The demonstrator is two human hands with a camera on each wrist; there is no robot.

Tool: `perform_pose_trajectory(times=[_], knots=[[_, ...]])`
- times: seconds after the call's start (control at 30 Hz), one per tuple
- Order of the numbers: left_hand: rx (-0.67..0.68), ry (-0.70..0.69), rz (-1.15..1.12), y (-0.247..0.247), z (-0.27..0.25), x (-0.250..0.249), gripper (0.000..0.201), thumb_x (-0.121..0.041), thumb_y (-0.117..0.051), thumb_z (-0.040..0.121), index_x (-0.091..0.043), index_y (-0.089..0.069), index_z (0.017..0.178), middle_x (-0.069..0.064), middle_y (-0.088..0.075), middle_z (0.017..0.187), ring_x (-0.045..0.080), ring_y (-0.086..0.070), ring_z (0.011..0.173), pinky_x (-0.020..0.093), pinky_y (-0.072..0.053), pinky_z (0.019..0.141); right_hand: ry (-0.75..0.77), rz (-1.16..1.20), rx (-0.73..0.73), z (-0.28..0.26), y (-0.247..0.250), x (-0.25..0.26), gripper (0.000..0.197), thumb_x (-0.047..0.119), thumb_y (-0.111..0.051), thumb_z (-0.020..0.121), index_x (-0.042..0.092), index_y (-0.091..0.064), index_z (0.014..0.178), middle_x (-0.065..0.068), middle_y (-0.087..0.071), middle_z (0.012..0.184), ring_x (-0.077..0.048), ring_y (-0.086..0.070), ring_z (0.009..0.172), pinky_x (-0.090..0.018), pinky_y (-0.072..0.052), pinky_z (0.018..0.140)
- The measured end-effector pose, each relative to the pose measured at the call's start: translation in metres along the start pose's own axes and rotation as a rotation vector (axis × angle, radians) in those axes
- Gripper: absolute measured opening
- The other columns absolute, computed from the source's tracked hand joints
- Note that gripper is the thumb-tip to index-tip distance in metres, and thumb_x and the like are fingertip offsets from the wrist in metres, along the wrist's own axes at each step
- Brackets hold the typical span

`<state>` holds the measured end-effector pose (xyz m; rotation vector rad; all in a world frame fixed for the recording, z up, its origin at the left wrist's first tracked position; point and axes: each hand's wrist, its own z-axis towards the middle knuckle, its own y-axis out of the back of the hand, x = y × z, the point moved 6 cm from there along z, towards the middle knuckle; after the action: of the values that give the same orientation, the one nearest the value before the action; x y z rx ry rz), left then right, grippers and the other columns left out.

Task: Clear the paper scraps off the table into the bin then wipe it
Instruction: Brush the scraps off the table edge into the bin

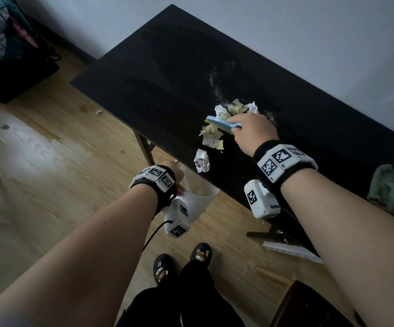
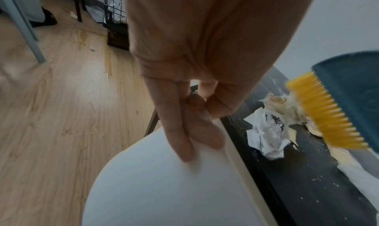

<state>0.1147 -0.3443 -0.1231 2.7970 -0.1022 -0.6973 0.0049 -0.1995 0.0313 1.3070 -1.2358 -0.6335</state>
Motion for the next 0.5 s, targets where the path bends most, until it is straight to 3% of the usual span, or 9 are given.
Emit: perform_pose_trajectory(times=[0.2,0.37,0.43,0.5], knots=[[0.003,-0.001,-0.013,0.001,0.002,0.000,0.066,0.007,-0.028,0.091,-0.019,-0.020,0.151,0.015,-0.059,0.037,0.027,-0.064,0.053,0.042,-0.058,0.059,-0.029,-0.019,0.166,-0.006,-0.012,-0.001,0.032,0.015,-0.051,0.091,0.032,-0.071,0.110,-0.001,-0.069,0.107,-0.021,-0.059,0.088,-0.029,-0.047,0.071],[-0.010,0.009,0.002,0.002,0.006,0.002,0.065,0.006,-0.029,0.090,-0.018,-0.022,0.150,0.016,-0.061,0.040,0.027,-0.066,0.052,0.046,-0.060,0.068,0.014,0.021,-0.015,-0.003,0.011,0.009,0.026,0.016,-0.054,0.085,0.026,-0.074,0.100,-0.002,-0.072,0.102,-0.025,-0.066,0.091,-0.041,-0.057,0.075],[-0.010,0.015,0.001,0.003,0.007,0.002,0.065,0.006,-0.030,0.090,-0.018,-0.023,0.150,0.016,-0.062,0.042,0.027,-0.066,0.053,0.047,-0.060,0.071,0.010,0.028,-0.053,-0.002,0.013,0.010,0.027,0.017,-0.055,0.086,0.026,-0.073,0.105,-0.004,-0.072,0.104,-0.026,-0.067,0.091,-0.040,-0.058,0.076],[-0.012,0.017,0.004,0.005,0.006,0.002,0.064,0.005,-0.030,0.090,-0.019,-0.023,0.150,0.017,-0.063,0.043,0.026,-0.065,0.048,0.045,-0.060,0.067,-0.006,0.016,-0.059,-0.002,0.011,0.009,0.028,0.017,-0.055,0.087,0.025,-0.072,0.108,-0.005,-0.072,0.106,-0.027,-0.066,0.094,-0.038,-0.056,0.078]])
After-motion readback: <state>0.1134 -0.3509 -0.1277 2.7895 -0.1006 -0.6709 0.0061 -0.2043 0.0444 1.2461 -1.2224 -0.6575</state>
